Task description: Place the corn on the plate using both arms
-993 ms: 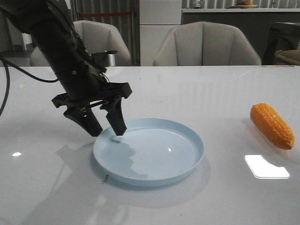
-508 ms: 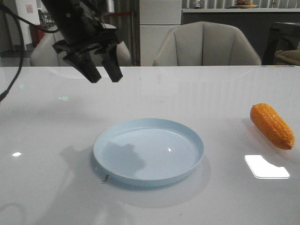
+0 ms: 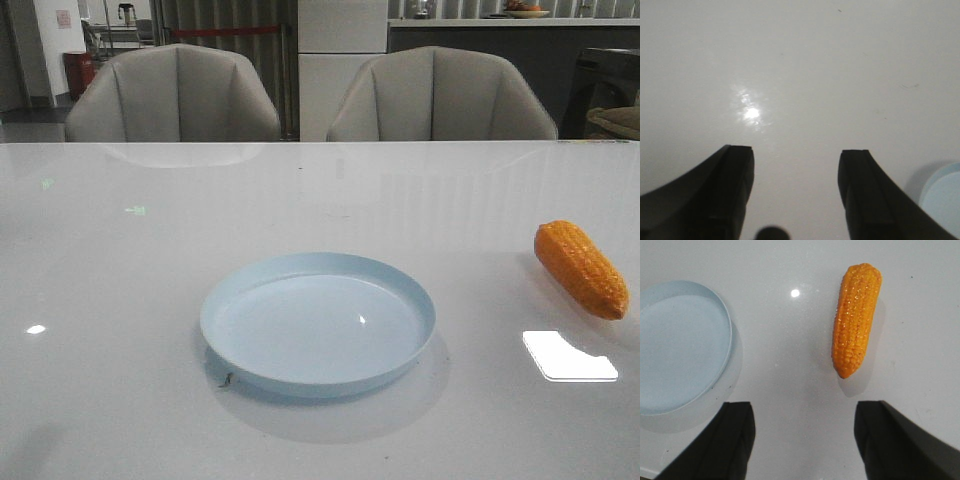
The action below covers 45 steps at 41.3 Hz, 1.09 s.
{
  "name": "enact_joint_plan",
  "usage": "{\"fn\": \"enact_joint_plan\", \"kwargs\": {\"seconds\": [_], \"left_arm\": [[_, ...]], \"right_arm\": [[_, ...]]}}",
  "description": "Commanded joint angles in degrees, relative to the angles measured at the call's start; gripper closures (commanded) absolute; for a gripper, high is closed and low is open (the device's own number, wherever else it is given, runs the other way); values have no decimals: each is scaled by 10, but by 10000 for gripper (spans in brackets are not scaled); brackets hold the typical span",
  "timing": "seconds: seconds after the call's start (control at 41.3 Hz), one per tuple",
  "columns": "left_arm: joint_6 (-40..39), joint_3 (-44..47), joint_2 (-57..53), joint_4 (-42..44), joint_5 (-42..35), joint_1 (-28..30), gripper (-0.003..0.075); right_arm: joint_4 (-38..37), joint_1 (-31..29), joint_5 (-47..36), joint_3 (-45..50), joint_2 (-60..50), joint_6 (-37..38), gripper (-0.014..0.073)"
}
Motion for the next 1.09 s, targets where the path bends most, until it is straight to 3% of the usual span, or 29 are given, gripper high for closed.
{"fn": "enact_joint_plan", "kwargs": {"seconds": [0.0,0.218,0.363,0.605,0.775,1.065], "left_arm": [[-6,112,-102,-4,-108,27,288],[-6,398,-257,-3,-256,42,288],[-6,510,-322,-3,-303,42,288],[-6,539,-357,-3,-292,42,288],[-6,539,-357,-3,-289,42,288],[-6,539,-357,-4,-285,42,288]], "right_arm": [[12,1,-32,-20,-6,-1,57],[12,1,-33,-20,-6,-1,57],[12,1,-25,-20,-6,-1,57],[5,1,-49,-44,13,-1,93],[-21,-3,10,-131,94,-1,117],[-71,-3,57,-293,274,-1,23]]}}
